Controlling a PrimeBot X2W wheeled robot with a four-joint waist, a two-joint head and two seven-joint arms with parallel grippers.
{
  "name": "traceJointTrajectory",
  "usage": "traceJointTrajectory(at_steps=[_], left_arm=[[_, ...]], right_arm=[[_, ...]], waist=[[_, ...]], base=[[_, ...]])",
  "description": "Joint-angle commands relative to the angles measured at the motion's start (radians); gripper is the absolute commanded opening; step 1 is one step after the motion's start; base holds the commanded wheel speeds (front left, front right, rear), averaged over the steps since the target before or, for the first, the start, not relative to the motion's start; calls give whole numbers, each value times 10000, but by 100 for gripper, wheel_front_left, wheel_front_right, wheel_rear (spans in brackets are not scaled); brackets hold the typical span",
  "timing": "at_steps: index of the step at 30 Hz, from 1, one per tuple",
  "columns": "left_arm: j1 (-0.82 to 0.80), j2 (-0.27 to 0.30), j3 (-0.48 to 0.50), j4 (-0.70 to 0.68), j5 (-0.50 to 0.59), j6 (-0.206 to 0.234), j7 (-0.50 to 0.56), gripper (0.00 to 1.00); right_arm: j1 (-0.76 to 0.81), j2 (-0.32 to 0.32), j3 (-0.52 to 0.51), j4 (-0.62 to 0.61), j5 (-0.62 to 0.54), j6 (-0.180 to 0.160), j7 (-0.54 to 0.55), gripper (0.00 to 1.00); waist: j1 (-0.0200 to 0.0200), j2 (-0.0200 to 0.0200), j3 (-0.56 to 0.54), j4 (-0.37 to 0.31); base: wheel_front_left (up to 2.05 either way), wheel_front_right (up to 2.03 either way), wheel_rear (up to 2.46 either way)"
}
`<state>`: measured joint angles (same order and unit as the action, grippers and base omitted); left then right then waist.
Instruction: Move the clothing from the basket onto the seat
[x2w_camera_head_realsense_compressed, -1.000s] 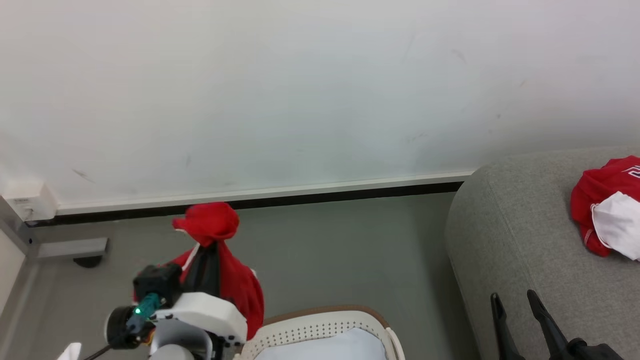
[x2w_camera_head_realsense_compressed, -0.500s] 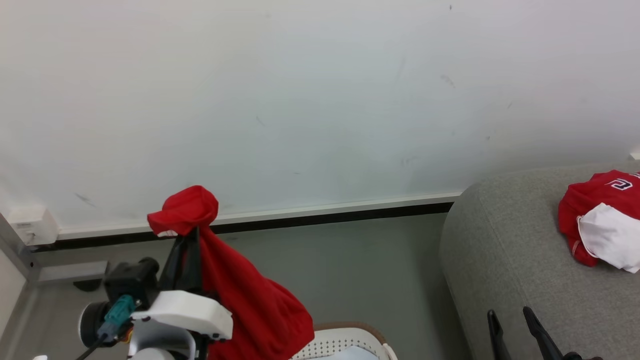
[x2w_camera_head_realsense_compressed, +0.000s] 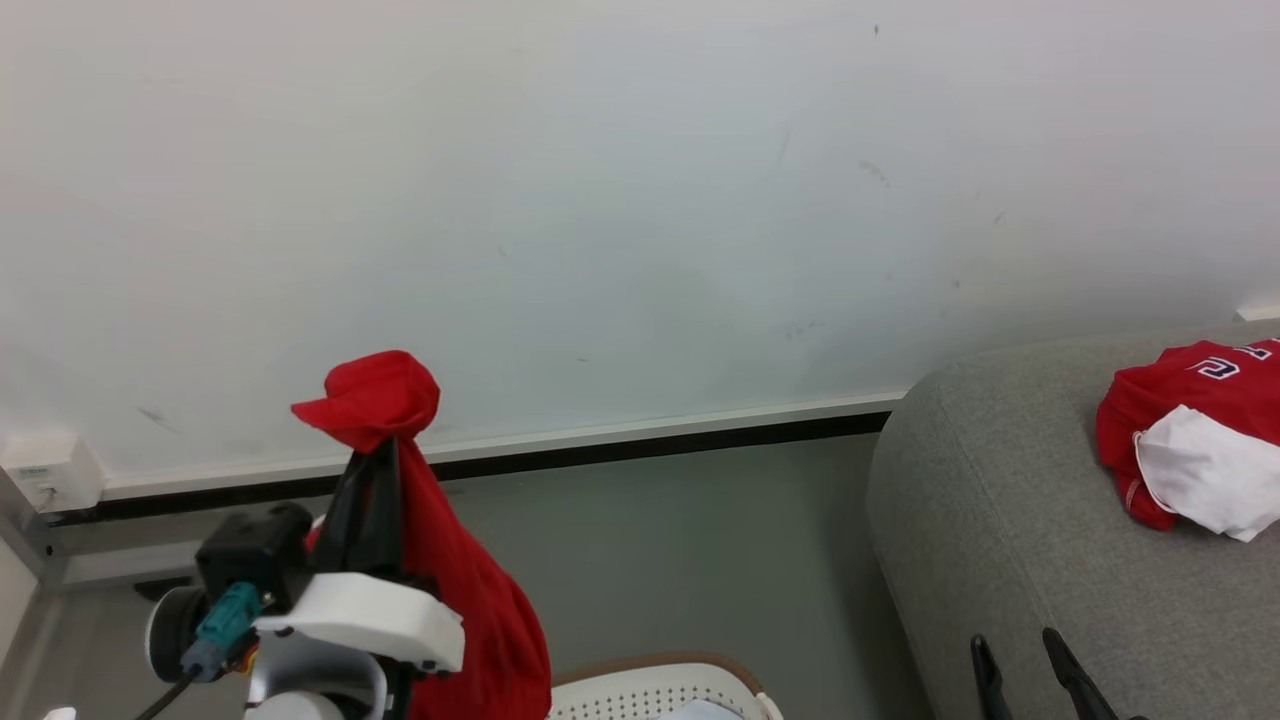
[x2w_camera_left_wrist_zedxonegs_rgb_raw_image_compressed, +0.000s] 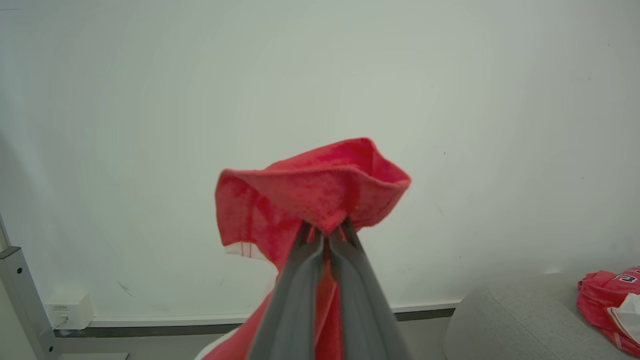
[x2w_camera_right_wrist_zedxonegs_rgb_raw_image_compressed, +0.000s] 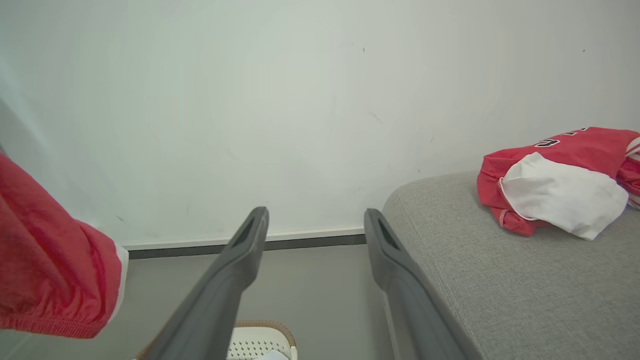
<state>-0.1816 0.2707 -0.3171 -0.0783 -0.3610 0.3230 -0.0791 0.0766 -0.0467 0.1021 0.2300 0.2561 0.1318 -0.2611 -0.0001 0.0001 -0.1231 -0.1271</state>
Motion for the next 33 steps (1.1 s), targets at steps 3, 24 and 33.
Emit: traceJointTrajectory(at_steps=[3, 24, 33], left_arm=[[105, 122, -6, -123, 161, 31, 52, 0], [-236, 15, -436, -456, 219, -25, 251, 0], [-580, -123, -732, -276, 195, -203, 284, 0]], right_arm=[[105, -29, 88, 11, 48, -22, -19, 100], [-1939, -1403, 4135, -607, 241, -22, 787, 100], [-4272, -1307, 6786, 381, 1344, -22, 1119, 100]], waist=[[1, -1, 41, -32], [1, -1, 332, 58], [1, -1, 462, 432]], base=[[0, 0, 0], [0, 0, 0], [0, 0, 0]])
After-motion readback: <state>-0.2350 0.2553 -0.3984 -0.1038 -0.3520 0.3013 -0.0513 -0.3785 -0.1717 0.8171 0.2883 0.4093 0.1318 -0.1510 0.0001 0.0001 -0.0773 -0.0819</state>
